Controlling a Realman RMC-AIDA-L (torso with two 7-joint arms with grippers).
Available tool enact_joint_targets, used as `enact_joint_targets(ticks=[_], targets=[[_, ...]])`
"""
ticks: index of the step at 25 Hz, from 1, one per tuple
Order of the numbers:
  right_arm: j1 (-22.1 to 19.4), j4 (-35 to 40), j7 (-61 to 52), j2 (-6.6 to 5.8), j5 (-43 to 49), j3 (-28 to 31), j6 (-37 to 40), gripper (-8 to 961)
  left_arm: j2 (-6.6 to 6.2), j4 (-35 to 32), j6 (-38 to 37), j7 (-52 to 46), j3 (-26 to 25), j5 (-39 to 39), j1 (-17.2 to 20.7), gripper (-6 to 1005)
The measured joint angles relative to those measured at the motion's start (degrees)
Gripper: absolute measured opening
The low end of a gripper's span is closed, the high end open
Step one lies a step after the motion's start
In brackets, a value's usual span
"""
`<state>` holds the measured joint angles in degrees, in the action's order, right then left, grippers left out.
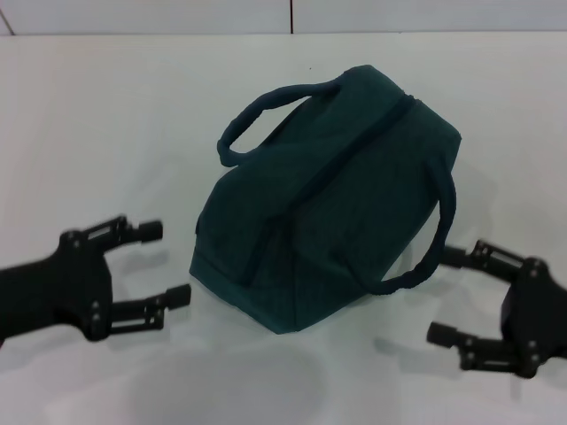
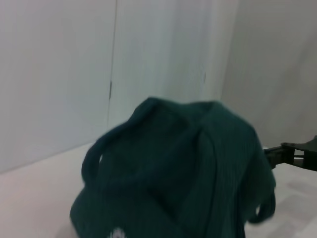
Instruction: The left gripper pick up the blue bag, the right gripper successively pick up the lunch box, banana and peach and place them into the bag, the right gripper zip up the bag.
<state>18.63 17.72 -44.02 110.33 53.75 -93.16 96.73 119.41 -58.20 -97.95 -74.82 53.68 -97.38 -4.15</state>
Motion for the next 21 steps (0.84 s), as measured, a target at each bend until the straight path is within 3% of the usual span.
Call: enact_joint_targets(ticks=[6,11,21], targets=[[-0.7,-2.2,3.0,1.82,2.2,-0.1,-8.0,869,0.0,8.5,2.6,3.6,-2.9,-5.8,-1.8,895],[-1.1,-2.2,4.1,2.53,2.3,-0.1,-12.3,869,-0.02,13.2,2.9,7.4,-6.2,-7.8,-3.2,895],[-1.1,-2.0,4.6,2.82,2.3,-0.1,-13.5,869,-0.08,14.0,1.9,9.2,-7.4,-7.4,-3.8,895]])
